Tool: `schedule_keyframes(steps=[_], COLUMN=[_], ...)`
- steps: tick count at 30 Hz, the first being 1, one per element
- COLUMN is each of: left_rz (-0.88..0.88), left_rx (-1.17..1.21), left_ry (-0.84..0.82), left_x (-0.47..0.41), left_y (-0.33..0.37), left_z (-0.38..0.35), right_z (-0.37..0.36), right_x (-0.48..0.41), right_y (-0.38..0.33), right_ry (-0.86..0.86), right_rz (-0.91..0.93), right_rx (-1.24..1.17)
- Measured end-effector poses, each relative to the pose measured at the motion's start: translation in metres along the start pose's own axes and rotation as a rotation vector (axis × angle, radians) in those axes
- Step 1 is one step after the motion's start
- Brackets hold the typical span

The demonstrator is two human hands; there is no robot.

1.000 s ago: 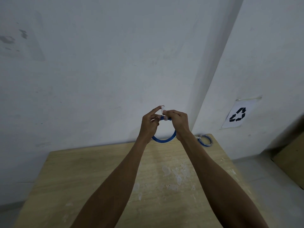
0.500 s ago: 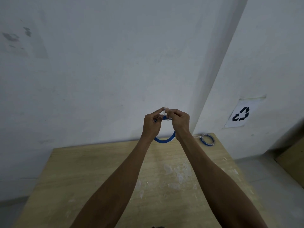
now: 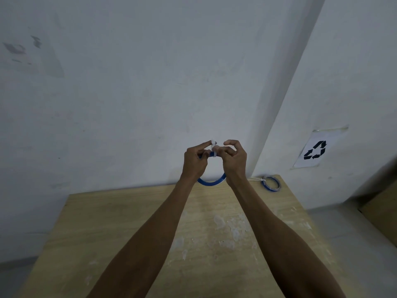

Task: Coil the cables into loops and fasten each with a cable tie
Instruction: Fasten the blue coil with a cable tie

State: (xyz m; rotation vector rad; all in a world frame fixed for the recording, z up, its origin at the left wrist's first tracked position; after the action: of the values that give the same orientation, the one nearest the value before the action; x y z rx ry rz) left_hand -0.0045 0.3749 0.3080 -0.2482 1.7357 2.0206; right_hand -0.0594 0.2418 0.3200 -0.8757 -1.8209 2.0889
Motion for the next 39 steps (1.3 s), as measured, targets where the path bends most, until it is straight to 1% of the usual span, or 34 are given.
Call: schedule_keyframes(steps=[2, 6, 8, 11, 16, 20, 23, 26, 29, 33, 36, 39], left_rz=[0.007, 0.048, 0.067, 0.082, 0.039, 0.074, 0.090, 0.097, 0.087, 0.050, 0.048, 0.056], left_rx=[-0.022, -0.025, -0.023, -0.053, -0.125, -0.137, -0.142, -0.106, -0.056, -0.062, -0.056, -0.041], left_ry=[-0.014, -0.007, 0.006, -0.018, -0.053, -0.070, -0.090, -0.107, -0.116, -0.132, -0.144, -0.128], left_x=[0.002, -0.002, -0.005, -0.007, -0.007, -0.010, -0.010, -0.005, -0.004, -0.006, -0.005, -0.002], left_y=[-0.004, -0.007, -0.008, -0.007, -0.001, 0.002, 0.003, 0.005, 0.007, 0.010, 0.010, 0.009], left_z=[-0.003, -0.001, 0.002, 0.003, 0.001, 0.001, 0.000, -0.001, -0.002, 0.000, 0.001, -0.001], right_z=[-0.001, -0.004, -0.004, -0.002, 0.006, 0.009, 0.008, 0.010, 0.007, 0.002, 0.000, -0.002], right_x=[0.000, 0.001, -0.002, -0.010, -0.019, -0.023, -0.023, -0.030, -0.034, -0.036, -0.038, -0.044], right_y=[0.003, 0.006, 0.009, 0.009, -0.003, -0.008, -0.013, -0.016, -0.019, -0.020, -0.023, -0.027], right_ry=[0.019, 0.026, 0.016, -0.019, -0.094, -0.163, -0.206, -0.210, -0.237, -0.301, -0.300, -0.292], right_rz=[0.003, 0.067, 0.031, -0.029, 0.088, 0.104, 0.178, 0.193, 0.187, 0.176, 0.145, 0.057], right_rx=[0.006, 0.073, 0.102, 0.085, 0.229, 0.155, 0.227, 0.281, 0.366, 0.442, 0.443, 0.378])
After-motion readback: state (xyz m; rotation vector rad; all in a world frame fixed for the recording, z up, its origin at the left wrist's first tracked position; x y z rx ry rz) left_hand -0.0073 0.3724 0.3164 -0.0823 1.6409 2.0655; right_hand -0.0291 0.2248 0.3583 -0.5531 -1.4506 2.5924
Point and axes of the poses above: each hand's wrist, its own x-axis away from the middle knuckle, its own z-axis out of the back of the hand, y = z × x, the point moved 5 cm from there along -x, towards the middle knuckle, and after that the axes turned 3 degrees about x, right-handed, at the moved point
